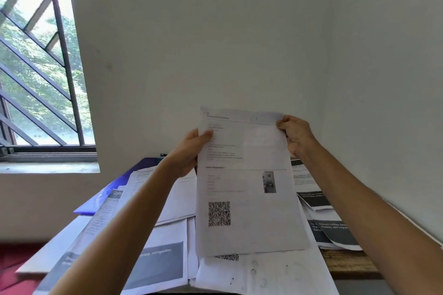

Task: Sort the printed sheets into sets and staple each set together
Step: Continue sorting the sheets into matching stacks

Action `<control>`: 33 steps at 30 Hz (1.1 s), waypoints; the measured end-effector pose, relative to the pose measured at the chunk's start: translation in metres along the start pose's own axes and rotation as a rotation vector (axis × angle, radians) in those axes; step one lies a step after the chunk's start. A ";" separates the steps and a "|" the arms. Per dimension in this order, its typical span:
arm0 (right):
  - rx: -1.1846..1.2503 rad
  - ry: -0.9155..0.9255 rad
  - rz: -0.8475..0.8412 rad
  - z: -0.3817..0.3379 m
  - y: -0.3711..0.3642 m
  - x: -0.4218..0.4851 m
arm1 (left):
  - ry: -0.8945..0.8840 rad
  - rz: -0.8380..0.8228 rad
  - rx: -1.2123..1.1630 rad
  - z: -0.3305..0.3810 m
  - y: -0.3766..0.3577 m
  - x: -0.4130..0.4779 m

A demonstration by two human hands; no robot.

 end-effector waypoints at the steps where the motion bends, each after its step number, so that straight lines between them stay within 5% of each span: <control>1: 0.001 -0.006 -0.016 0.001 -0.004 -0.002 | -0.012 0.028 -0.014 0.005 0.002 0.003; 15: -0.013 0.004 -0.160 0.032 -0.020 -0.017 | -0.149 0.112 -0.173 -0.004 0.021 0.009; 23: -0.473 0.406 -0.179 0.012 -0.033 -0.015 | -0.214 0.171 -0.109 -0.005 0.026 0.015; 33: -0.465 0.472 -0.146 -0.004 -0.036 -0.011 | -0.237 0.228 -0.060 -0.004 0.033 0.017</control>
Point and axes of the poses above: each hand's wrist, its own x-axis towards the middle knuckle, its own y-axis out of the back of the hand, z = x × y, the point moved 8 cm from there along x, towards the middle knuckle, and after that the axes turned 1 degree about -x, right-handed, at the moved point
